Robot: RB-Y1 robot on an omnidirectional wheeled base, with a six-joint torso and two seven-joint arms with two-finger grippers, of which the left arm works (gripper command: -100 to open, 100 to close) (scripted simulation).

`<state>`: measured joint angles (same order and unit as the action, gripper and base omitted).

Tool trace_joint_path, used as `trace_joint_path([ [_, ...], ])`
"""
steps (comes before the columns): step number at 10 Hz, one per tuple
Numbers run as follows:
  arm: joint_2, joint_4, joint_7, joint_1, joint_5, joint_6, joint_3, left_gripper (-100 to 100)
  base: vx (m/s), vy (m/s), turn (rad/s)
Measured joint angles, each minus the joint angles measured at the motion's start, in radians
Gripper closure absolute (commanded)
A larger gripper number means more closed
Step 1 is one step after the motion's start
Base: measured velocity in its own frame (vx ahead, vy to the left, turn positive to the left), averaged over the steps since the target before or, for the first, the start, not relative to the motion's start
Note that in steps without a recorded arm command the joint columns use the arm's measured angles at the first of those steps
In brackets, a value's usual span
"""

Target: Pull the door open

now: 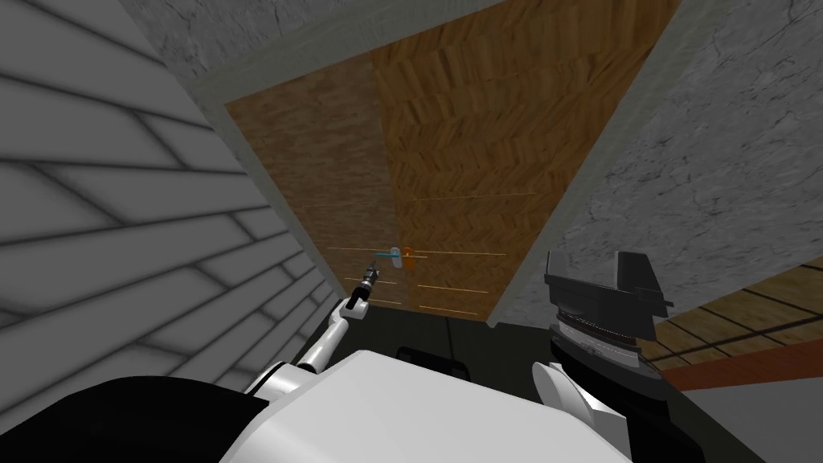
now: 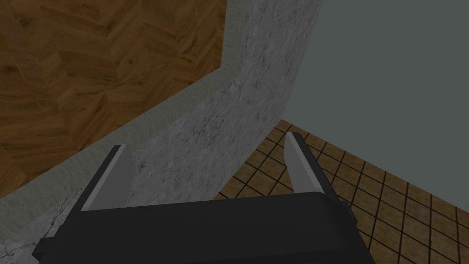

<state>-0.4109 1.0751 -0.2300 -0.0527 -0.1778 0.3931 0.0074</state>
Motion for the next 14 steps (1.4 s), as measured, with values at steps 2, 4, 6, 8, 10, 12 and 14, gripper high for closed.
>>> trace_joint_path([
  [2, -0.037, -0.028, -0.024, 0.006, -0.011, 0.016, 0.016, -100, 0.135, 0.002, -0.108],
  [4, -0.058, -0.051, -0.037, 0.003, -0.02, 0.025, 0.033, -100, 0.193, 0.022, -0.167],
  [6, -0.065, -0.072, -0.054, -0.009, -0.024, 0.046, 0.028, -100, 0.151, -0.04, -0.144],
  [8, -0.065, -0.072, -0.054, -0.01, -0.024, 0.047, 0.028, 100, -0.021, 0.01, 0.022],
  [10, -0.066, -0.071, -0.054, -0.012, -0.024, 0.046, 0.029, 100, -0.024, 0.004, -0.011],
  [12, -0.064, -0.072, -0.054, -0.01, -0.024, 0.046, 0.027, 100, -0.005, -0.001, 0.002],
  [14, -0.07, -0.062, -0.058, -0.002, -0.025, 0.044, 0.025, 100, -0.125, 0.043, -0.052],
])
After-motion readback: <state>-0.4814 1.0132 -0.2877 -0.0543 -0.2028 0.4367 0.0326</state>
